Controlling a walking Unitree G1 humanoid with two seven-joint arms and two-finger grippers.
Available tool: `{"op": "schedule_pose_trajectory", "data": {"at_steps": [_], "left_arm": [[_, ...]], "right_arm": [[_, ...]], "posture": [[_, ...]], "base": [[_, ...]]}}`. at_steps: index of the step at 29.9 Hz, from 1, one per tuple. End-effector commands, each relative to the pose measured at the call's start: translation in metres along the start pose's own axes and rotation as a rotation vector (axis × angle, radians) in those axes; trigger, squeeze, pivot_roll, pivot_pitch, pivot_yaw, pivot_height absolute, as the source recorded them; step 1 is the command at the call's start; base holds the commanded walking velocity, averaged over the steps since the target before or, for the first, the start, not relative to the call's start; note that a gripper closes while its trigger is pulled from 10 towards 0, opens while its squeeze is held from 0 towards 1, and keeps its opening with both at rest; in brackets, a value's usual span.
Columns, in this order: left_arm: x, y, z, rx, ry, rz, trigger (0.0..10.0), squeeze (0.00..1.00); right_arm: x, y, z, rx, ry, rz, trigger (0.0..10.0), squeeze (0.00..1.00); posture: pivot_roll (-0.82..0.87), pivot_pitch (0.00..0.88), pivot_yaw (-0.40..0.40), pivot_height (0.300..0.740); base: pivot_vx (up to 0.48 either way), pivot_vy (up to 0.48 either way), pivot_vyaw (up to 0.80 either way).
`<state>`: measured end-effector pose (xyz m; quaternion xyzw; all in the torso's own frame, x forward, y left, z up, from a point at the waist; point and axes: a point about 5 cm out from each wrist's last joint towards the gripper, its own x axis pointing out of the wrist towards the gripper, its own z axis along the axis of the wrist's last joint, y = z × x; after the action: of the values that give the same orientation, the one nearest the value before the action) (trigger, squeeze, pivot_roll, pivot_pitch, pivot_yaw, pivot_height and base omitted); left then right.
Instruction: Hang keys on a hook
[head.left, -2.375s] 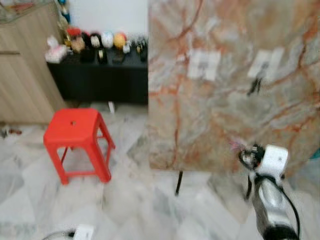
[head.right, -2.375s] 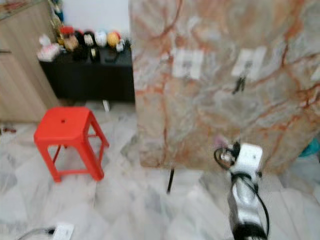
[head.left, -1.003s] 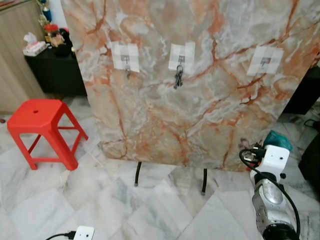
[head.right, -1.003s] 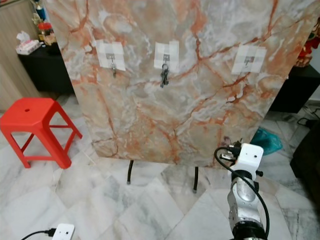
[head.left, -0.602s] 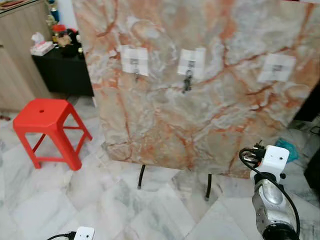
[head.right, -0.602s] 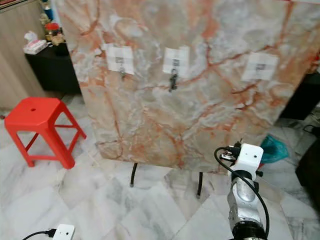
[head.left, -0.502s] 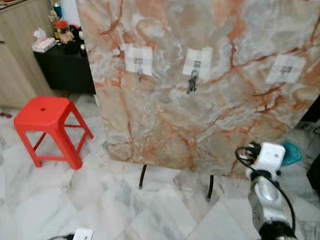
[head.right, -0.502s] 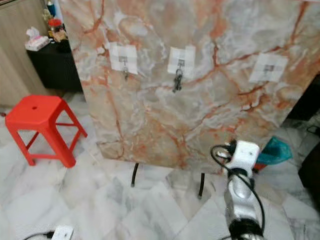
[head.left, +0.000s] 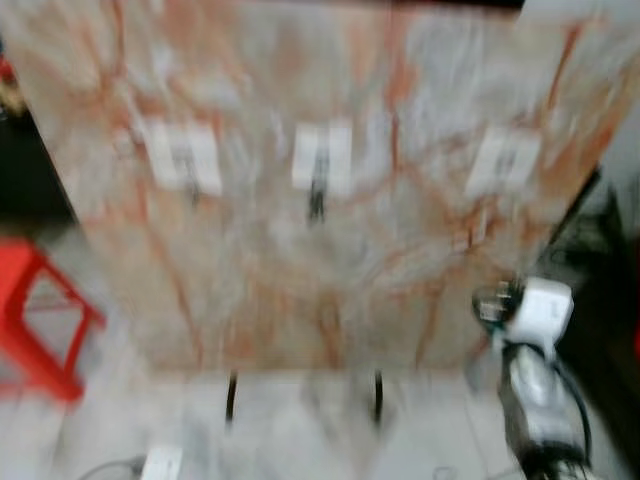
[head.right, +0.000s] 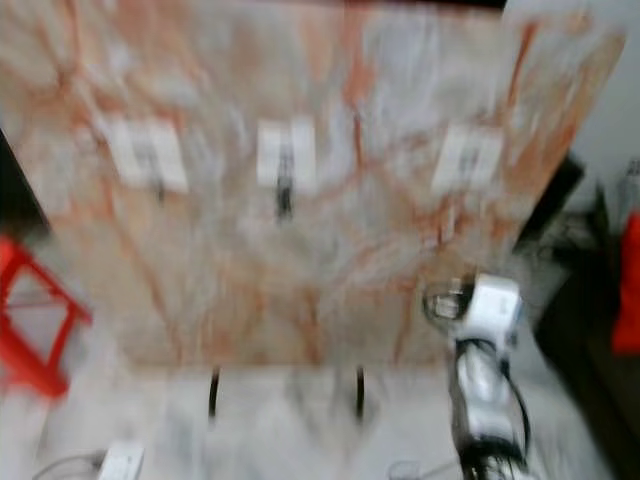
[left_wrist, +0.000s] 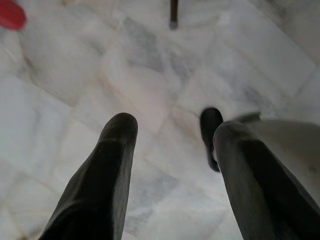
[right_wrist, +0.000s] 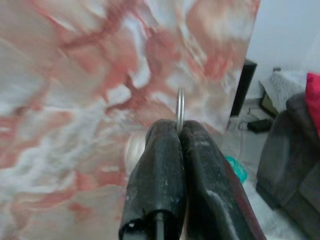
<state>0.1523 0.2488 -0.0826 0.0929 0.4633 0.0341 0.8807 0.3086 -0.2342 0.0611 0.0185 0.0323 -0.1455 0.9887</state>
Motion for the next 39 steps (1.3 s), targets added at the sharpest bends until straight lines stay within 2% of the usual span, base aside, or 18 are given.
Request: {"op": "schedule_pose_trajectory", "data": {"at_steps": [1,12,39], "left_arm": [[0.0,-0.007,-0.005,-0.018,0.022,-0.01,10.0,0.0],[0.001,-0.007,-0.002,-0.02,0.014,-0.007,10.0,0.0],[0.0,-0.003,-0.002,0.006,0.024,-0.003,10.0,0.0]], "right_arm": [[0.001,-0.013,0.003,-0.005,-0.013,-0.039,10.0,0.0],[0.005,-0.014,0.013,0.008,-0.062,-0.051,10.0,0.0],[0.001,-0.011,0.013,-0.025,-0.079,-0.042,10.0,0.0]], "posture": [[0.01,0.0,-0.071,0.74],[0.01,0.0,-0.072,0.74],[0.01,0.0,-0.057,0.74]], "base": [[0.0,0.0,0.0],[0.0,0.0,0.0],[0.027,0.0,0.0]]}}
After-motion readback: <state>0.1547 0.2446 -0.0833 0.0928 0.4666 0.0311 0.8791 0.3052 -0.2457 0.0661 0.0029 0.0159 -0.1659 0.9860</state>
